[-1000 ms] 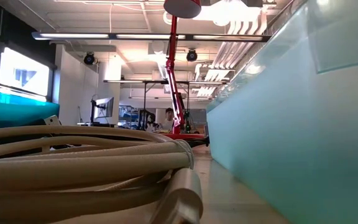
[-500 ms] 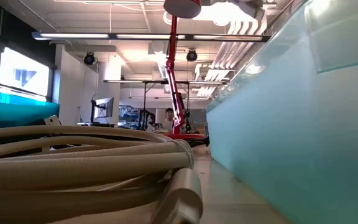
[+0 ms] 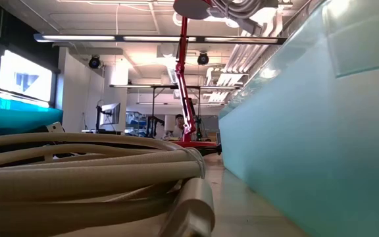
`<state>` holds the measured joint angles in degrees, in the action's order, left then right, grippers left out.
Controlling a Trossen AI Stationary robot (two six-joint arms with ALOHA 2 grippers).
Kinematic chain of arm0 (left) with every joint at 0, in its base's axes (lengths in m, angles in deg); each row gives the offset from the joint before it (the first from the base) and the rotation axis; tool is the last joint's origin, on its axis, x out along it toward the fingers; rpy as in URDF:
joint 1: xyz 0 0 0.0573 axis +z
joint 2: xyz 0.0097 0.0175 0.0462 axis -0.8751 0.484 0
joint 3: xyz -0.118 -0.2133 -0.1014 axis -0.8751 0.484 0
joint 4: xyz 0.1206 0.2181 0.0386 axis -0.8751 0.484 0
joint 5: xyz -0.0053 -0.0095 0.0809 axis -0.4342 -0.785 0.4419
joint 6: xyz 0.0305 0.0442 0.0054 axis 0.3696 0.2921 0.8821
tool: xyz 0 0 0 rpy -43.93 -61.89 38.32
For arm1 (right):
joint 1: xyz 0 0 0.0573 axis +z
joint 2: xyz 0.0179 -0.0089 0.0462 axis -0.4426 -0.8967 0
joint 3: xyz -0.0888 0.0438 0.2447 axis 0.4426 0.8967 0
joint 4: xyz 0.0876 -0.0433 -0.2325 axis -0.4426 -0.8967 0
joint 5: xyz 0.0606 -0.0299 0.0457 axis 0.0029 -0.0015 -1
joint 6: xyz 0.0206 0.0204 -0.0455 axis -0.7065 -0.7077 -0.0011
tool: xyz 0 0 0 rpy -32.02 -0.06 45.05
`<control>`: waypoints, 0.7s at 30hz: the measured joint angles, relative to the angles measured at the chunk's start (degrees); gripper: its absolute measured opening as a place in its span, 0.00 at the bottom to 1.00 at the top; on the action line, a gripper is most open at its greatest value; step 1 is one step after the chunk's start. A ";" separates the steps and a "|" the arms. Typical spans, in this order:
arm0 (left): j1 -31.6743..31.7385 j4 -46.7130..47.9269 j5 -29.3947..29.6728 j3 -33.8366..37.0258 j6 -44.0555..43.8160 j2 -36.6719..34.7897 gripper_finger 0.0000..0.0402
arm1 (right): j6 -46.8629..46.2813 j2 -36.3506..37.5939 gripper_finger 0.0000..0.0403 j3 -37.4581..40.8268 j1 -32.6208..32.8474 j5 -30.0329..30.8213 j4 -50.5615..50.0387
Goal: Pick & Place USB Port
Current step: Put the brown HDMI cable into the blue bin
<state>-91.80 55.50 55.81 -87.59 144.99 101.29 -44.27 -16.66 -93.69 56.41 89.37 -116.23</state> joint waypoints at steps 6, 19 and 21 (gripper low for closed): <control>0.04 -0.11 -4.76 0.02 0.07 0.00 0.31 | 0.07 -0.07 0.01 0.00 -0.16 -0.89 1.08; 0.04 -1.02 -4.56 0.00 -0.61 0.00 0.31 | 0.71 -0.07 0.01 0.00 -0.14 -1.98 1.47; 0.04 -1.89 -5.57 0.00 -1.48 0.00 0.31 | 0.71 -0.07 0.01 0.00 -0.14 -1.98 1.49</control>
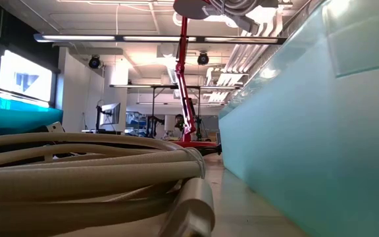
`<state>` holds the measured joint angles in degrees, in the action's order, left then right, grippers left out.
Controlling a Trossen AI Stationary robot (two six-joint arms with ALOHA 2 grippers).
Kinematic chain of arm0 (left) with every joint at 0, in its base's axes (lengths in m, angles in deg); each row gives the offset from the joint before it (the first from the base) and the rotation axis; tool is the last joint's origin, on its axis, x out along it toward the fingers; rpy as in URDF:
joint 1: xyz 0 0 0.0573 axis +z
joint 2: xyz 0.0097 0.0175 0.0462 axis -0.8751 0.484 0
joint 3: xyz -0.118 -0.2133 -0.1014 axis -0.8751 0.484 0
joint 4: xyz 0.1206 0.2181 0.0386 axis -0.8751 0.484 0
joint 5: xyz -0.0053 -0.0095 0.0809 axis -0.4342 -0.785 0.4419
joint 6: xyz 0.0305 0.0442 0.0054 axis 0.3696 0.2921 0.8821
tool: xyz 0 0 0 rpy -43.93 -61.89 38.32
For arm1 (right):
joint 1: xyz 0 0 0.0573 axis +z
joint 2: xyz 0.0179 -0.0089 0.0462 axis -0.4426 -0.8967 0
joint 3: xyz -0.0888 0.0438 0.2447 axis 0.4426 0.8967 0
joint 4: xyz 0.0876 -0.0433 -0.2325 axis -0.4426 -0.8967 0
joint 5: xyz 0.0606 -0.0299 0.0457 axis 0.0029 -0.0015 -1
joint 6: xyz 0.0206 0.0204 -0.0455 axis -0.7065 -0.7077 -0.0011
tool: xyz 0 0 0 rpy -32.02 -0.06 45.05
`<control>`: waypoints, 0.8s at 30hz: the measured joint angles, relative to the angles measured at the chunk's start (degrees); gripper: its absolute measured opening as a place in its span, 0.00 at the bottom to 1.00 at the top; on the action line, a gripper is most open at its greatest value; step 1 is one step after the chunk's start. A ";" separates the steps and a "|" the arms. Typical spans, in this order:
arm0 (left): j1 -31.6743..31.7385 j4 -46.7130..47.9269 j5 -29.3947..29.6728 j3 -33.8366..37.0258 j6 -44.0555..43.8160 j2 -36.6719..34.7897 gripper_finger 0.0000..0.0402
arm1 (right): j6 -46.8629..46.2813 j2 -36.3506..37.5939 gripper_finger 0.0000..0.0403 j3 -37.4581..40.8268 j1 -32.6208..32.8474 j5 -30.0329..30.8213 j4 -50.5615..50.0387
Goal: Pick & Place USB Port
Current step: Put the brown HDMI cable into the blue bin
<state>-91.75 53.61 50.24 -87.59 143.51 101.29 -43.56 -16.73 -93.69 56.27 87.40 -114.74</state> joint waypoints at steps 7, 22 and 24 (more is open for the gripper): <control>2.03 -1.89 -0.81 0.00 -4.49 0.00 0.41 | -0.05 0.00 0.01 0.00 0.04 -0.18 -0.02; 4.94 -1.67 -8.15 -0.04 -5.65 2.18 0.66 | -0.20 0.00 0.01 0.00 0.04 -1.42 -0.30; 6.35 -2.85 -10.95 -0.04 -5.63 3.08 0.66 | -0.20 0.00 0.01 0.00 0.04 -1.41 -0.49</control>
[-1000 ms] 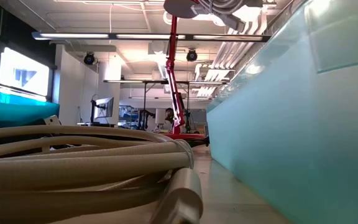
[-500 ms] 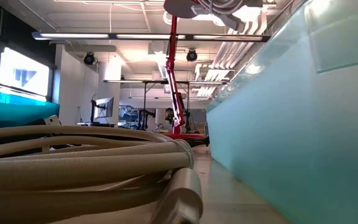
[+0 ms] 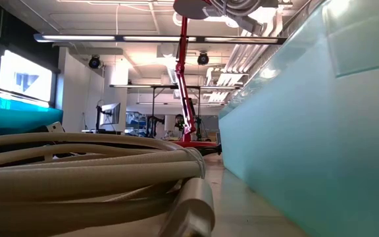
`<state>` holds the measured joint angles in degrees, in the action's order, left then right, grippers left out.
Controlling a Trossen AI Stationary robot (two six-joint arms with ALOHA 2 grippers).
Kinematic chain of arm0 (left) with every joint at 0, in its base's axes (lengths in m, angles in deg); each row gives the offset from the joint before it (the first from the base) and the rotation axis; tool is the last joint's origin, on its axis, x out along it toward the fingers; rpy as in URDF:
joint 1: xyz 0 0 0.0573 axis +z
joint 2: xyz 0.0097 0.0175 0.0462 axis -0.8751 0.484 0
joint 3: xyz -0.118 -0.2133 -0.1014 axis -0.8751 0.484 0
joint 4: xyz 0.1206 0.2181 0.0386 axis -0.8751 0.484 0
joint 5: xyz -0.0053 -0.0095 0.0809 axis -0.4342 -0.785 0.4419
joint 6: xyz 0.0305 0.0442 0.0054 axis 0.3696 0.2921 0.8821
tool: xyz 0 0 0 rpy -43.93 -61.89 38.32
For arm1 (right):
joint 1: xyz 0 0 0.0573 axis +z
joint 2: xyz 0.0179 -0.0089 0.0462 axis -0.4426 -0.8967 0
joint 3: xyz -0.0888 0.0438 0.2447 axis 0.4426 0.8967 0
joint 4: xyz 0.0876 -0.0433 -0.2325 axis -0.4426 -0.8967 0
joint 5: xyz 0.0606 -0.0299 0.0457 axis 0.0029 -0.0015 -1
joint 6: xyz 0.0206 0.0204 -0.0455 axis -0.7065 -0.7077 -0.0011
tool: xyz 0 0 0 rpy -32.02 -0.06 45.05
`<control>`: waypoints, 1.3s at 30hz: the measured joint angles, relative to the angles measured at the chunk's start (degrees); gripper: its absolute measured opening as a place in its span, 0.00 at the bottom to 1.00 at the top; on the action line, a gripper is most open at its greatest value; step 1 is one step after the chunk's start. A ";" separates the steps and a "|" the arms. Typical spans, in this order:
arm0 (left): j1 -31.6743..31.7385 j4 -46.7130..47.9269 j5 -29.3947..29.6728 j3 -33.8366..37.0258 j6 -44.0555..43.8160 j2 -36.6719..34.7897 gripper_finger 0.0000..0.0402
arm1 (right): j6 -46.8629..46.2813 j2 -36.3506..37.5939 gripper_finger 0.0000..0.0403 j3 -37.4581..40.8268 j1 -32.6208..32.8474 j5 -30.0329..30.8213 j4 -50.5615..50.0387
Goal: Pick & Place USB Port
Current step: Put the brown HDMI cable into the blue bin
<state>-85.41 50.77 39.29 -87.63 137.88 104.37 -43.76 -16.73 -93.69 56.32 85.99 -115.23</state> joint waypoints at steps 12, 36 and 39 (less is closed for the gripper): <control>3.30 -6.60 2.50 0.03 4.10 2.82 0.28 | 0.17 -1.97 0.02 -0.02 -0.04 -0.19 0.43; -9.93 10.27 41.56 0.04 4.92 0.29 0.08 | 0.44 1.84 0.22 -0.26 -0.28 4.19 2.80; -14.17 16.66 46.67 0.09 -0.57 -1.53 0.08 | 1.61 2.65 0.21 -0.26 -0.52 5.31 2.12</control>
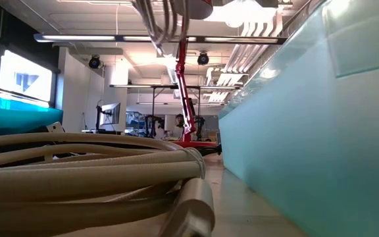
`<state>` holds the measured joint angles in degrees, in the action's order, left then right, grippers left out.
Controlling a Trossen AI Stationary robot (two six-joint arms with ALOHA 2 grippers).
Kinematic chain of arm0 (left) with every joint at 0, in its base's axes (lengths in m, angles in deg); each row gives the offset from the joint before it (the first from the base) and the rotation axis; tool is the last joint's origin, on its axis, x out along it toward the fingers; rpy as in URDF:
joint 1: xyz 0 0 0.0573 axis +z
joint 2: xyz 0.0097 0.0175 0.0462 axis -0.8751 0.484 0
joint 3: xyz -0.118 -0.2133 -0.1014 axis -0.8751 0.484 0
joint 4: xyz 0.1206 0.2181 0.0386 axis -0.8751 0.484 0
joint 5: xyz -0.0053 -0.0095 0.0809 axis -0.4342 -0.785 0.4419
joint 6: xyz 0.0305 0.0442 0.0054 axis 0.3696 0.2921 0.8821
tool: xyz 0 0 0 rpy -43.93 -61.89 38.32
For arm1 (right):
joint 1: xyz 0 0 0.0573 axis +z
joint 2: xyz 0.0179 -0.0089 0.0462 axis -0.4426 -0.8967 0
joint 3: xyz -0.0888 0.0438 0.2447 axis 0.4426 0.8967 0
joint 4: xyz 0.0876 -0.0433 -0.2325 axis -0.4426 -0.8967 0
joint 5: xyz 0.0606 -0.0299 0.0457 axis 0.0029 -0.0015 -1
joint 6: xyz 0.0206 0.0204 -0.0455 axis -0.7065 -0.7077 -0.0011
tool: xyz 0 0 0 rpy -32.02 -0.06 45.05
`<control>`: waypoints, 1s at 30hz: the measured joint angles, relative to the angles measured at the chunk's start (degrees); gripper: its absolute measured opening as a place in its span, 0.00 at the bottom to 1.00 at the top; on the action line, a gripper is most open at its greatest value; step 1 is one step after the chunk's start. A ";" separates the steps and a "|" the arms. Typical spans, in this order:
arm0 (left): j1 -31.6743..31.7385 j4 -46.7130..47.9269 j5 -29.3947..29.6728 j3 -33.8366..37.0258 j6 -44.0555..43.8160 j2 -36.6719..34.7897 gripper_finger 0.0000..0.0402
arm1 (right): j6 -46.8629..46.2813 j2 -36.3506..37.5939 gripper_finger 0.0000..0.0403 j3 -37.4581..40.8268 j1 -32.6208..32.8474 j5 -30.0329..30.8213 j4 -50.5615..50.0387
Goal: Pick & Place USB Port
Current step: Put the brown HDMI cable into the blue bin
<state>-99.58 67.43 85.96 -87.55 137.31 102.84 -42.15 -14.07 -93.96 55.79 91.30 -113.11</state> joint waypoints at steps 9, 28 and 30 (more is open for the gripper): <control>-12.37 23.96 2.45 -0.04 -31.94 -8.28 0.08 | 0.03 0.06 0.21 0.00 -0.28 2.39 -3.13; -7.94 79.86 -60.38 -11.63 -90.58 -6.83 0.08 | 0.10 0.04 0.21 0.02 -0.28 6.58 -3.17; -8.04 79.79 -64.43 -13.33 -92.83 -6.85 0.08 | 0.16 0.04 0.21 0.02 -0.36 7.19 -3.17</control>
<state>-107.62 147.22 21.53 -100.88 44.48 95.98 -41.99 -14.04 -93.93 55.43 98.49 -116.29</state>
